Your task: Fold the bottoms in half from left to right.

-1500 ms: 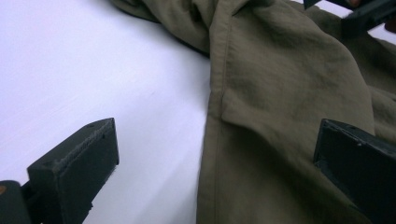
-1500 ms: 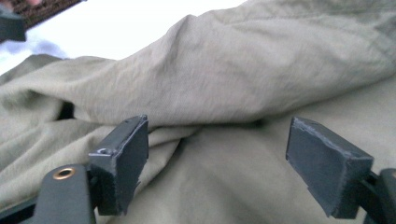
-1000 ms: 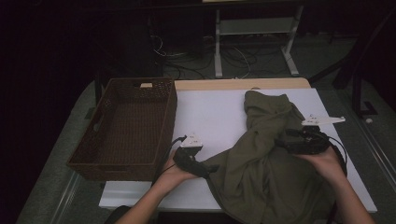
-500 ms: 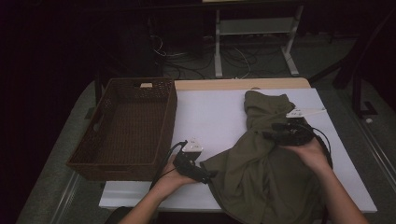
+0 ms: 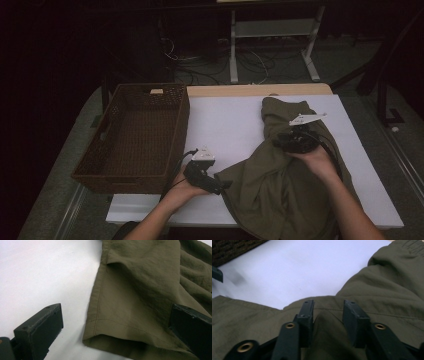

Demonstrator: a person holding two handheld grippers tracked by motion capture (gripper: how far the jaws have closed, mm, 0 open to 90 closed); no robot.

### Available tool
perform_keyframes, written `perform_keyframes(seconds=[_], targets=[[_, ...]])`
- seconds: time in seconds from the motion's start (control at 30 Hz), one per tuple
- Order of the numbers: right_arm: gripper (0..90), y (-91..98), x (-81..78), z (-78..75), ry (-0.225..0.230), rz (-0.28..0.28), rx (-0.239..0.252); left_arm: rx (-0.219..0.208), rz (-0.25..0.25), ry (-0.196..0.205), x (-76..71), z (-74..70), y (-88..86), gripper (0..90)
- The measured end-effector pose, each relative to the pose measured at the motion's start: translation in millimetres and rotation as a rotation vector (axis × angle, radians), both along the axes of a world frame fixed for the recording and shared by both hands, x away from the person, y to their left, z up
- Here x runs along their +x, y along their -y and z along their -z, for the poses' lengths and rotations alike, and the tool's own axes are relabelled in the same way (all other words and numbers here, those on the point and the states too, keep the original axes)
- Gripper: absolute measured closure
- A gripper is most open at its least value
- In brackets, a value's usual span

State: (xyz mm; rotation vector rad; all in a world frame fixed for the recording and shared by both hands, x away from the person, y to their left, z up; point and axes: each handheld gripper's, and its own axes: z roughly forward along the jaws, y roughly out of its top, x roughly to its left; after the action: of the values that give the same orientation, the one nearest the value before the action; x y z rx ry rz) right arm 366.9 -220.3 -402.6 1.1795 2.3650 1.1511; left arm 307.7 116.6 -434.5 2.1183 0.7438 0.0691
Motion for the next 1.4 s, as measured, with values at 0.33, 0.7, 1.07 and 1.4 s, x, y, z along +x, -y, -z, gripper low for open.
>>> perform_keyframes(seconds=[0.33, 0.7, 1.07, 1.4], targets=[[81.8, 2.5, -3.6, 9.1, -0.033, -0.013, -0.037, -0.007, -0.007, -0.007, 2.7, 0.6, -3.3, 0.0], [88.6, 10.7, -10.7, 0.0, -0.002, -0.018, -0.026, -0.012, -0.008, -0.004, 3.5, 0.2, -5.0, 0.0], [89.2, 32.1, -27.9, -20.3, 0.061, 0.002, 0.015, -0.022, -0.01, -0.002, 3.2, -0.9, -5.8, 0.0], [89.5, 55.3, -38.8, -32.4, 0.108, 0.047, 0.027, -0.027, -0.012, -0.003, 3.5, -0.9, -7.2, 0.0]])
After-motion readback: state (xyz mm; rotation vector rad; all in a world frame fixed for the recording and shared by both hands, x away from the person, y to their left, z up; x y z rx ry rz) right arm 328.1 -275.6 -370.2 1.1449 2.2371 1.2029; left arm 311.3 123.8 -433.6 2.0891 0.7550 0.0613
